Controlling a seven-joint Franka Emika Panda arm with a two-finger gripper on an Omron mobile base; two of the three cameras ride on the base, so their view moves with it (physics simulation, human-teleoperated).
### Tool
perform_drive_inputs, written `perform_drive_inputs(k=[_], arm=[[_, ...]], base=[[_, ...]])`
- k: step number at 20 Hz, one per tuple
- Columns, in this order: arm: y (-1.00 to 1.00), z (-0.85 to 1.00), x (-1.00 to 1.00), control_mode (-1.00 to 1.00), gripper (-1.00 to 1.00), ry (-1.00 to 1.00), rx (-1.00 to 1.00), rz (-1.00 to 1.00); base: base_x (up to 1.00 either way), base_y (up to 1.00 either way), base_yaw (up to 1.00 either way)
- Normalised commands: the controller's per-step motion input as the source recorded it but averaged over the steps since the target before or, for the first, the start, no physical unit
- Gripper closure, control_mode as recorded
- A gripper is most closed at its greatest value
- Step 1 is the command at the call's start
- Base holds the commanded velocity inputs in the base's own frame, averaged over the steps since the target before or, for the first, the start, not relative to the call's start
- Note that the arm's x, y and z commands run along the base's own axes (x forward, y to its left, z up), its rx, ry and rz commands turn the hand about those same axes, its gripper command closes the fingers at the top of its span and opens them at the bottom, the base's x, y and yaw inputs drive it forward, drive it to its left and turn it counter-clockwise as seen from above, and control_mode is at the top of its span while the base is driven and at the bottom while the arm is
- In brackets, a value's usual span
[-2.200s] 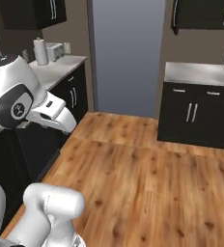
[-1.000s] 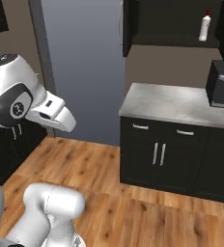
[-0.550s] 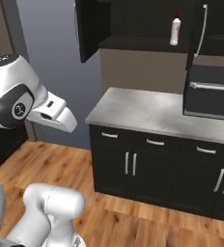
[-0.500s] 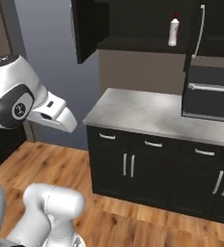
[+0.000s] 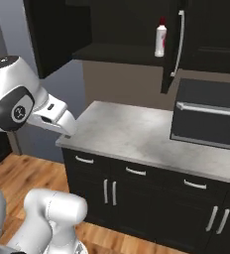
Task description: There is a bowl on the dining counter. Grab a lemon wedge from the fridge and place it in the bowl. Then get the liquor bottle and glass cup from the cabinet and place them next to the bowl.
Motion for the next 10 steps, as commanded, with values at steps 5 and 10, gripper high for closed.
perform_drive_inputs(k=[5,10], arm=[[0.0,0.0,0.0,1.0,-1.0,0.0,0.0,0.0],[0.0,0.0,0.0,1.0,-1.0,0.0,0.0,0.0]], base=[[0.61,-0.56,0.1],[0.73,-0.27,0.05]])
